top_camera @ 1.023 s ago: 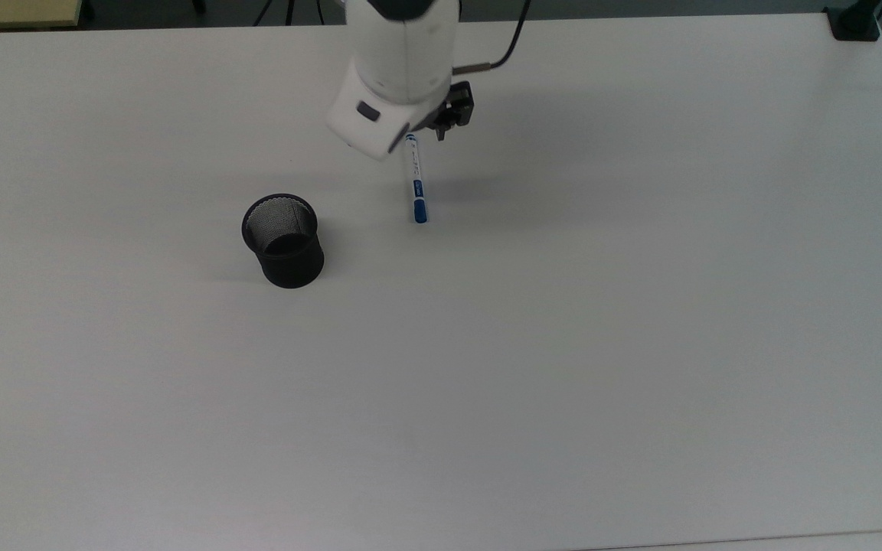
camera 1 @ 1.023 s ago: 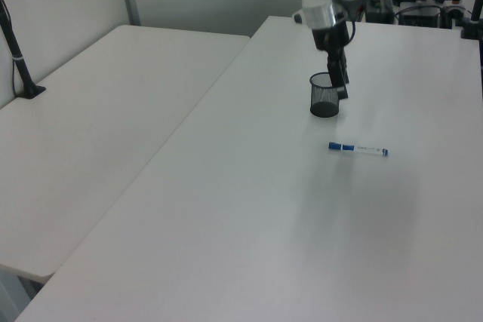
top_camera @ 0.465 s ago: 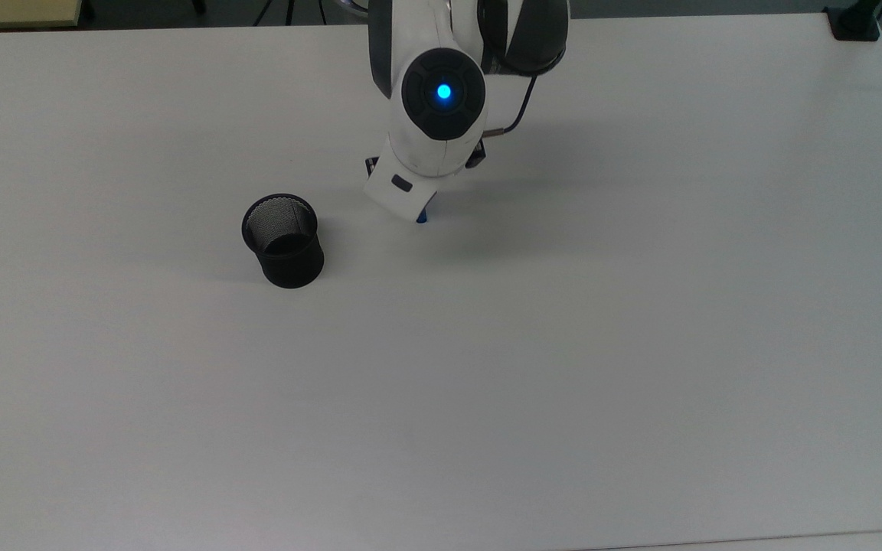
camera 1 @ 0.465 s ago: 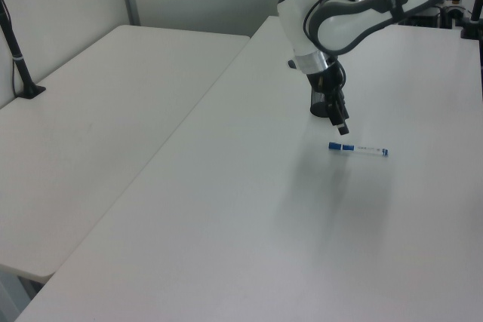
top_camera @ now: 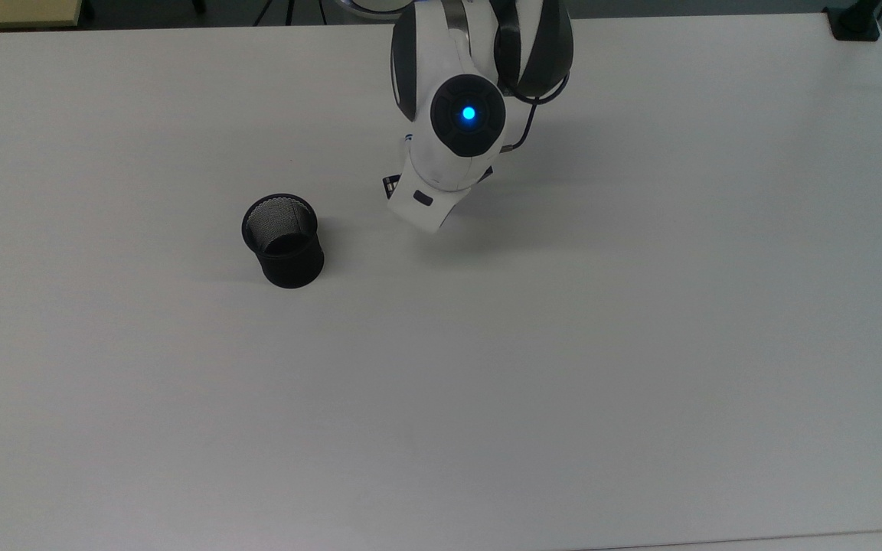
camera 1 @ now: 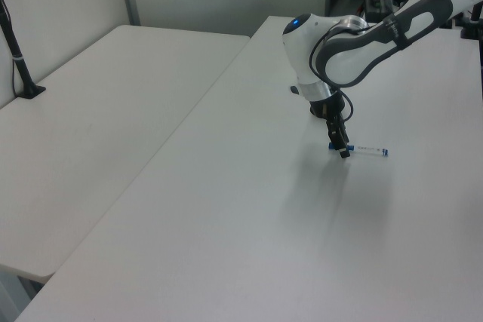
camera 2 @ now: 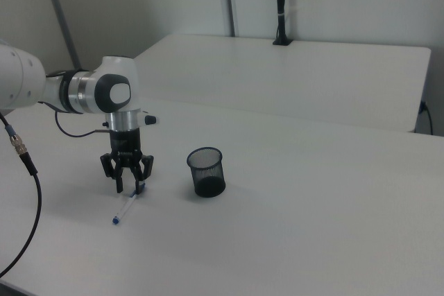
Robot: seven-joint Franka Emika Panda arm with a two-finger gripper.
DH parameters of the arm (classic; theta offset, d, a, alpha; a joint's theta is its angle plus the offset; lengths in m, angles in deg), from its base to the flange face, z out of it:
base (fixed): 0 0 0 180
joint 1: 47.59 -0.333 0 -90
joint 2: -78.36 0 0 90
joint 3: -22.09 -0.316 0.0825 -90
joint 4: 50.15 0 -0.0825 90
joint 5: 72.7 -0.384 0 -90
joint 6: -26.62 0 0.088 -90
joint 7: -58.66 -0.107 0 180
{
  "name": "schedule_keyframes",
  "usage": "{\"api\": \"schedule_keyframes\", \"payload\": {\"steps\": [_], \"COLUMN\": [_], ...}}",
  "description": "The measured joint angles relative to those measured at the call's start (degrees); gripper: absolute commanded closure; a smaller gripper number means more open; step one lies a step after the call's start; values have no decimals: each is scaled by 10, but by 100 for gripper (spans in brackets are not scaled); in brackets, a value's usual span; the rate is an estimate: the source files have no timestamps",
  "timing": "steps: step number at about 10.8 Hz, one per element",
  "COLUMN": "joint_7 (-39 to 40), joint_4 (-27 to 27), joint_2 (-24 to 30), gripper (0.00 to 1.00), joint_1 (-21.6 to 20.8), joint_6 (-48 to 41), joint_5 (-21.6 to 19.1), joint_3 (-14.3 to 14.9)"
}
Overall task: Insert the marker
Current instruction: 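Close the gripper on the marker near its blue cap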
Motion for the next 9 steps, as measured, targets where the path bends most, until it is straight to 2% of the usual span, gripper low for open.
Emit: {"api": "schedule_keyframes", "payload": {"steps": [3, 4, 9], "joint_7": [0, 0, 0], "joint_4": [-7, -7, -3], "joint_2": [-1, -1, -1], "gripper": [96, 100, 100], "joint_1": [-2, -2, -2], "joint_6": [17, 18, 23], "joint_5": [3, 4, 4], "joint_3": [0, 0, 1]}}
